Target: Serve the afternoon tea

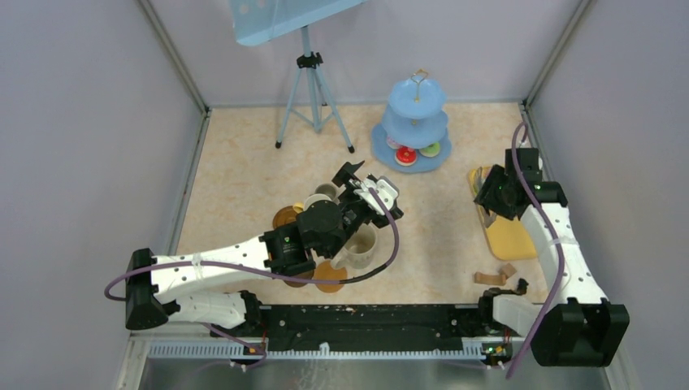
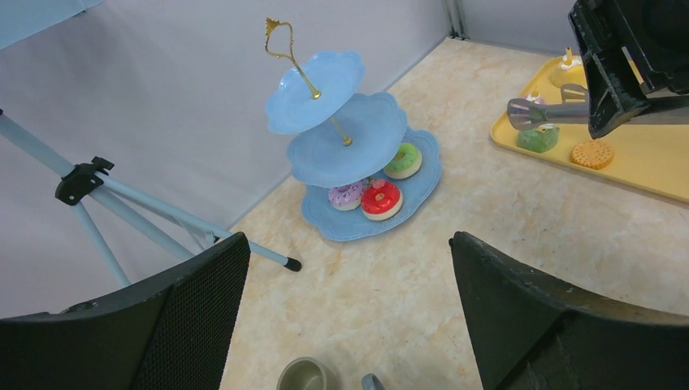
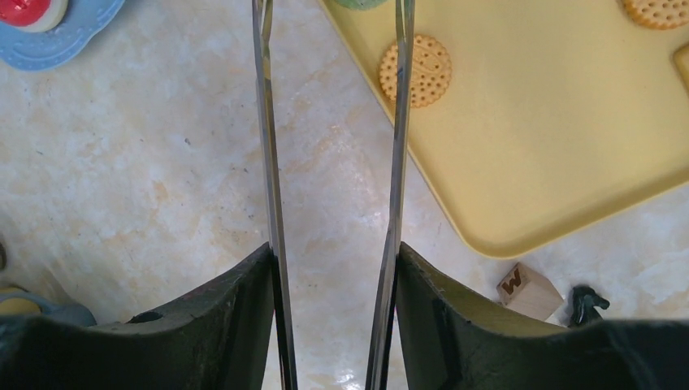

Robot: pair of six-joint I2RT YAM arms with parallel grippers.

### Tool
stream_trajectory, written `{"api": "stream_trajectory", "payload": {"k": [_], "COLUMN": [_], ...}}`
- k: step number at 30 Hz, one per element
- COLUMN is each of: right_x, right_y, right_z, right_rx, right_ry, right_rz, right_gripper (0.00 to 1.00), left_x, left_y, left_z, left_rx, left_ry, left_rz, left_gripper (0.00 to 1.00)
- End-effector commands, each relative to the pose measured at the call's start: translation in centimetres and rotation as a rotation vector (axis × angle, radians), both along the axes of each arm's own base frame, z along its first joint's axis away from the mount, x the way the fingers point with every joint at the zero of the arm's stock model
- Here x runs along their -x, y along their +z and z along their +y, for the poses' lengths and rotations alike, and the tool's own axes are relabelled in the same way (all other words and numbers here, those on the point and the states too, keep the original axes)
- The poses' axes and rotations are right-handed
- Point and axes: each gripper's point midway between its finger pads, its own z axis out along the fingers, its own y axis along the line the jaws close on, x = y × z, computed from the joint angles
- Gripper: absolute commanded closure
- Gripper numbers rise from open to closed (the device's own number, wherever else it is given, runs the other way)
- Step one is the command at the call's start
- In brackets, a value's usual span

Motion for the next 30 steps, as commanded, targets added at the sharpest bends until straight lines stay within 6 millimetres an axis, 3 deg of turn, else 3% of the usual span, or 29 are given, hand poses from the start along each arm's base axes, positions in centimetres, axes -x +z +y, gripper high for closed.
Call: {"api": "stream_trajectory", "payload": {"k": [1, 15, 24, 30], "right_x": [-0.5, -2.3, -4.1, -4.0], "right_y": [1.5, -0.1, -1.1, -1.7], "right_z": [-0.1, -2.5, -2.3, -2.4], "right_rx": [-0.049, -0.02, -0.055, -0.049], "right_ry": [0.028, -0.004, 0.004, 0.005], "right_rz": [-0.022, -0.019, -0.027, -0.008], "right_gripper": [0.48, 0.48, 0.51, 0.52], "left_x": [0.3, 0.3, 0.3, 0.3], "left_y": [2.1, 1.8, 1.8, 1.8], "left_z": [0.1, -0.2, -0.3, -0.2], "left_rx": [0.075, 0.069, 0.067, 0.067], "left_ry": [-0.013, -0.02, -0.02, -0.019], "left_rz": [-0.006, 0.001, 0.002, 0.001], "left_gripper": [0.01, 0.01, 0.01, 0.01]}}
